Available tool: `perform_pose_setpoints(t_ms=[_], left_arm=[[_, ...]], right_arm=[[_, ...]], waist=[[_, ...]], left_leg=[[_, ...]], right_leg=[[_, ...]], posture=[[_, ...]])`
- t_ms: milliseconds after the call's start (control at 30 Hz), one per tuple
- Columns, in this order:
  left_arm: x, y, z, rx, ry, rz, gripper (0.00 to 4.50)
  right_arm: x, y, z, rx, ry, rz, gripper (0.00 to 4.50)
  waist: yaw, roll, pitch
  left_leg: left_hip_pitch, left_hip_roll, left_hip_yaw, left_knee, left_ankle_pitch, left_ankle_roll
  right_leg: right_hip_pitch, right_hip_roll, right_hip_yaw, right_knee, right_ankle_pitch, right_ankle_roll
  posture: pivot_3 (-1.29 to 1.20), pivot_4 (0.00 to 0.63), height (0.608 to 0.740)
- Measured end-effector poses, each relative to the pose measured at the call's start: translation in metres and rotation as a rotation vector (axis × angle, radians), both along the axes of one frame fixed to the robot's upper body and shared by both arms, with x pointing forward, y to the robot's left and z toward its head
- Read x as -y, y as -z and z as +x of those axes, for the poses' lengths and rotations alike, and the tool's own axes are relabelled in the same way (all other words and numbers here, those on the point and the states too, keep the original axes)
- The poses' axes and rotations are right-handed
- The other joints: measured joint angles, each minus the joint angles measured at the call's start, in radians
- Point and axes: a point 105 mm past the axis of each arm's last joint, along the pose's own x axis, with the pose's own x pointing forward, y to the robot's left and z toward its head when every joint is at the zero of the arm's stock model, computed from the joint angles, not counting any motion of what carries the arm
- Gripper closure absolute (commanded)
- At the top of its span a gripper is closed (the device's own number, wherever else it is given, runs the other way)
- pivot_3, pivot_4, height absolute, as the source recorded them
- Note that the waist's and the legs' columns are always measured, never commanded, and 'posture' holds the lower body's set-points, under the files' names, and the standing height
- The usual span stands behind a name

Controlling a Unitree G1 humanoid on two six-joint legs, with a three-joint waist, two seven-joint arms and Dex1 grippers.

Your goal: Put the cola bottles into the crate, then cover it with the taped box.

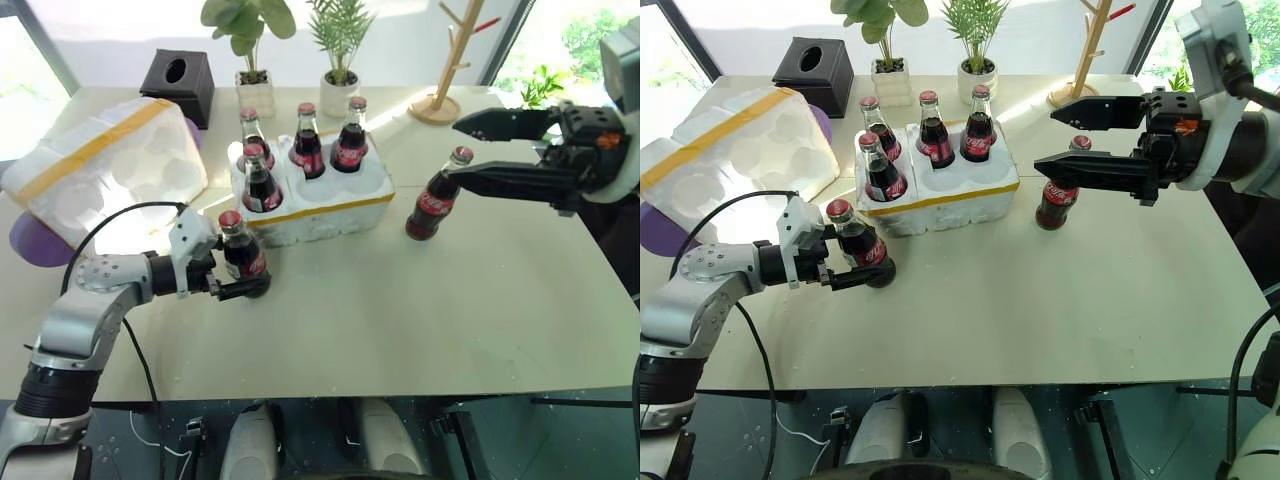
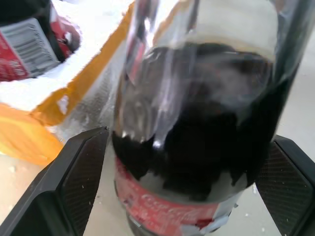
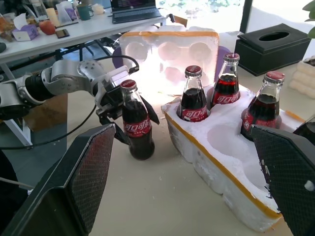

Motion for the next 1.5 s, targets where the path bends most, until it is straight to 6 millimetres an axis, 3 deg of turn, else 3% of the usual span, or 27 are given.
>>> perform_pose_setpoints(t_ms=[33,167,433,567,667,800,900,1000,1233,1300,1367,1500], left_arm=[[0.001,0.0,-0.001,-0.008,0.006,-0.003,1.75],[0.016,-0.007,-0.012,-0.079,0.078,-0.062,1.75],[0.08,-0.085,0.011,0.109,0.116,-0.313,1.75],[0.114,-0.106,0.031,0.185,0.031,-0.364,1.75],[0.125,-0.104,0.05,0.215,-0.095,-0.34,1.75],[0.126,-0.099,0.067,0.212,-0.229,-0.334,1.75],[0.117,-0.103,0.078,0.245,-0.335,-0.299,1.75],[0.111,-0.092,0.087,0.224,-0.414,-0.25,1.75],[0.122,-0.078,0.089,0.139,-0.419,-0.207,1.75],[0.126,-0.072,0.091,0.097,-0.413,-0.194,0.69],[0.13,-0.073,0.093,0.065,-0.409,-0.199,0.08],[0.131,-0.082,0.099,0.035,-0.401,-0.211,0.08]], right_arm=[[0.0,0.0,0.0,0.0,0.001,0.002,0.0],[0.0,0.0,0.002,0.001,0.01,0.009,0.0],[-0.003,0.003,0.001,0.001,0.006,0.034,0.0],[-0.003,0.004,0.001,0.001,0.016,0.043,0.0],[-0.001,0.004,0.0,0.007,0.029,0.048,0.0],[0.001,0.009,0.001,-0.002,0.053,0.048,0.0],[0.003,0.009,0.0,0.005,0.064,0.053,0.0],[0.004,0.011,0.0,0.0,0.073,0.055,0.0],[0.005,0.013,0.001,0.01,0.084,0.049,0.0],[0.004,0.013,0.001,0.015,0.083,0.052,0.0],[0.004,0.013,0.002,0.017,0.084,0.055,0.0],[0.003,0.014,0.002,0.018,0.081,0.059,0.0]], waist=[[0.0,0.0,0.0],[0.002,0.0,0.0],[0.025,-0.001,0.0],[0.025,-0.001,0.0],[0.018,-0.001,0.0],[0.015,-0.001,0.0],[0.015,-0.001,0.0],[0.02,-0.001,0.0],[0.022,-0.001,0.0],[0.023,-0.001,0.0],[0.023,-0.001,0.0],[0.021,-0.001,0.0]], left_leg=[[0.0,0.0,0.0,0.0,0.0,0.0],[-0.001,0.0,0.0,0.0,0.0,0.0],[-0.001,-0.001,-0.002,0.001,0.0,0.0],[-0.001,-0.002,-0.002,0.001,0.0,0.0],[0.0,-0.002,-0.002,0.001,0.0,0.0],[0.0,-0.002,-0.003,0.0,0.0,0.0],[0.0,-0.002,-0.002,0.001,0.0,0.0],[0.0,-0.002,-0.002,0.001,0.0,0.0],[0.0,-0.003,-0.002,0.001,0.0,0.0],[0.0,-0.003,-0.003,0.001,0.0,0.0],[0.0,-0.003,-0.003,0.001,0.0,0.0],[0.0,-0.003,-0.003,0.001,0.0,0.0]], right_leg=[[0.0,0.0,0.0,0.0,0.0,0.0],[0.0,0.0,0.0,0.0,0.0,0.0],[0.002,0.0,0.0,-0.001,0.001,0.001],[0.002,0.0,0.0,-0.001,0.001,0.002],[0.002,0.001,0.001,0.0,0.001,0.002],[0.001,0.001,0.001,0.0,0.001,0.002],[0.002,0.001,0.001,0.0,0.001,0.002],[0.002,0.001,0.001,0.0,0.001,0.002],[0.001,0.001,0.001,0.0,0.001,0.002],[0.002,0.001,0.001,0.0,0.001,0.002],[0.002,0.0,0.001,0.0,0.001,0.002],[0.002,0.001,0.001,0.0,0.001,0.002]], posture=[[0.0,0.15,0.74],[0.0,0.15,0.74],[0.0,0.15,0.74],[0.0,0.15,0.74],[0.0,0.15,0.74],[0.0,0.15,0.74],[0.0,0.15,0.74],[0.0,0.15,0.74],[0.0,0.15,0.74],[0.0,0.15,0.74],[0.0,0.15,0.74],[0.0,0.15,0.74]])
